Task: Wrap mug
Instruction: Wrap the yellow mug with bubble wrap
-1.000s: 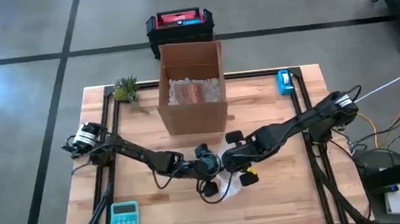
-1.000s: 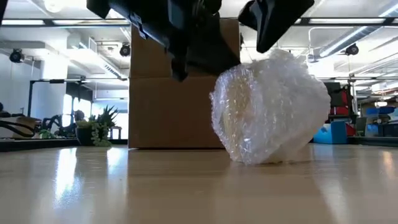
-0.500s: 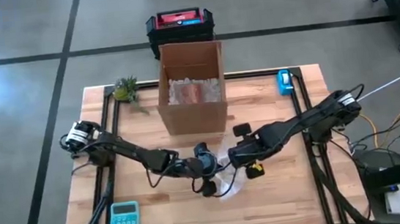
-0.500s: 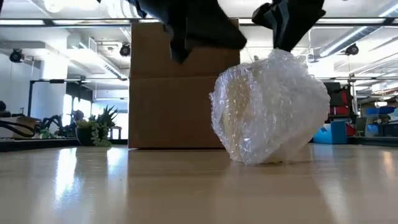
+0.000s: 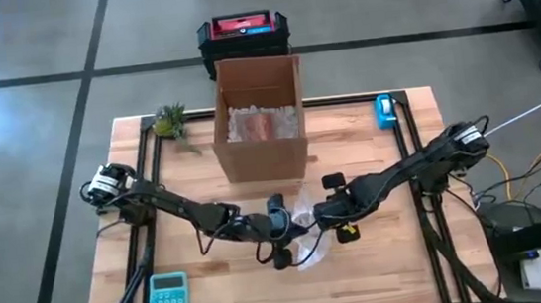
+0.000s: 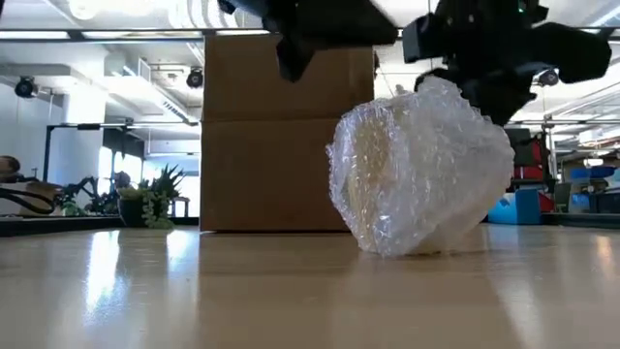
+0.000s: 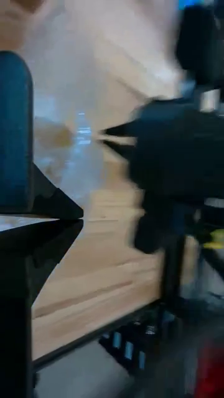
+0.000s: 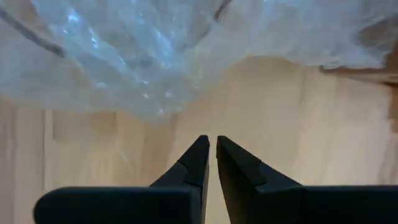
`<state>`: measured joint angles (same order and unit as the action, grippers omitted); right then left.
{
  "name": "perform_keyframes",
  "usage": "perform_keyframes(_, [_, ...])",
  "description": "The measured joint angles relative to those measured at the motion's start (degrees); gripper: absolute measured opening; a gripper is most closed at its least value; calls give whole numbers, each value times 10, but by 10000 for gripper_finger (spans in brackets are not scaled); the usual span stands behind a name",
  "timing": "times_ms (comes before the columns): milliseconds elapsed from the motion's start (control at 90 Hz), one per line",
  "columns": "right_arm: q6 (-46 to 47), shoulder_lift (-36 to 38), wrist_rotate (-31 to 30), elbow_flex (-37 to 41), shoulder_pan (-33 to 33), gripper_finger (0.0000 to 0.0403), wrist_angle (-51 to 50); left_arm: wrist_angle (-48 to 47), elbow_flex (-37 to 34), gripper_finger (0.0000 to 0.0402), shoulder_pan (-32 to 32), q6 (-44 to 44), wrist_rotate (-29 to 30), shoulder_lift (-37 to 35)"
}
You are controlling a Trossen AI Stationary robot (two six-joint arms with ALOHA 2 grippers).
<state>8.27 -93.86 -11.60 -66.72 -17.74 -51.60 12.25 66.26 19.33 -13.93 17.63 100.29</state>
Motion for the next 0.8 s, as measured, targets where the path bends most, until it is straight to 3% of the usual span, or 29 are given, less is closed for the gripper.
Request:
perform_keyframes(144, [12, 0, 1, 0, 0, 18, 1, -15, 11, 0, -21, 23, 8, 15])
perform_keyframes(389, [18, 1, 0, 4, -3, 18, 11, -40, 23, 0, -32, -9, -57, 69])
perform_keyframes(556, [18, 1, 1, 20, -3, 18, 63, -58, 28, 0, -30, -35, -64, 98])
perform_keyframes(800, [28, 1, 55, 66, -7, 18, 147, -72, 25, 0, -30, -40, -64, 87])
